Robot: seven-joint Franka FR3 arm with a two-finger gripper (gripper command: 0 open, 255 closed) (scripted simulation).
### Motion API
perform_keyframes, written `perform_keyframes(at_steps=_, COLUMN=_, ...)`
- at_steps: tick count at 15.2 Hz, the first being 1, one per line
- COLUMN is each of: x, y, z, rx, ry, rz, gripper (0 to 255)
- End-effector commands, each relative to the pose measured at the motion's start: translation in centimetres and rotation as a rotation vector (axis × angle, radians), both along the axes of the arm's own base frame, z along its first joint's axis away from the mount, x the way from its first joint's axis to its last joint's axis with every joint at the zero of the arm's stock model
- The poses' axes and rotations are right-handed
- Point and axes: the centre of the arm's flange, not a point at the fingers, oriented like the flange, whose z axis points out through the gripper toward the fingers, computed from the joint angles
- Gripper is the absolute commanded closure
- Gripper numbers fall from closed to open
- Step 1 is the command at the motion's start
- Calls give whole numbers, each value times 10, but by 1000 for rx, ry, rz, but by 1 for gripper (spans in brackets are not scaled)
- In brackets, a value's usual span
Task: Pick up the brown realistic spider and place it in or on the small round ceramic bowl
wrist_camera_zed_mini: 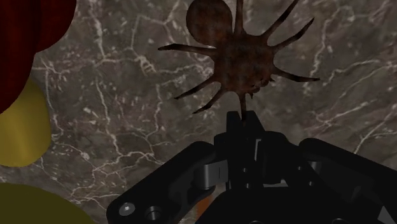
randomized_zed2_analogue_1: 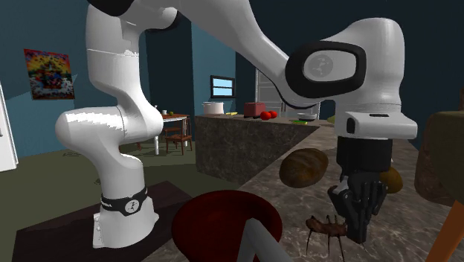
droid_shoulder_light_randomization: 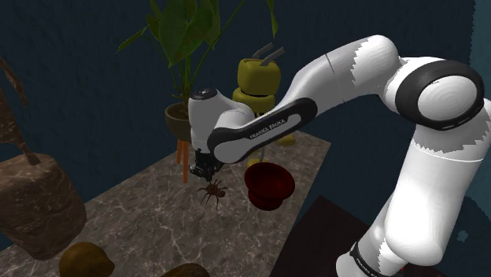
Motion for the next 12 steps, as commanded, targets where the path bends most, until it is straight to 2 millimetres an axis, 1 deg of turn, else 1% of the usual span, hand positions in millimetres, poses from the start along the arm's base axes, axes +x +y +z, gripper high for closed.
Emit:
perform_keyframes(at_steps=1, x=-1, y=1, z=11, rx=0, ry=0, rz=0, gripper=255)
perform_keyframes(at_steps=12, x=-1, y=1, z=69, rx=0, ry=0, rz=0, gripper=255)
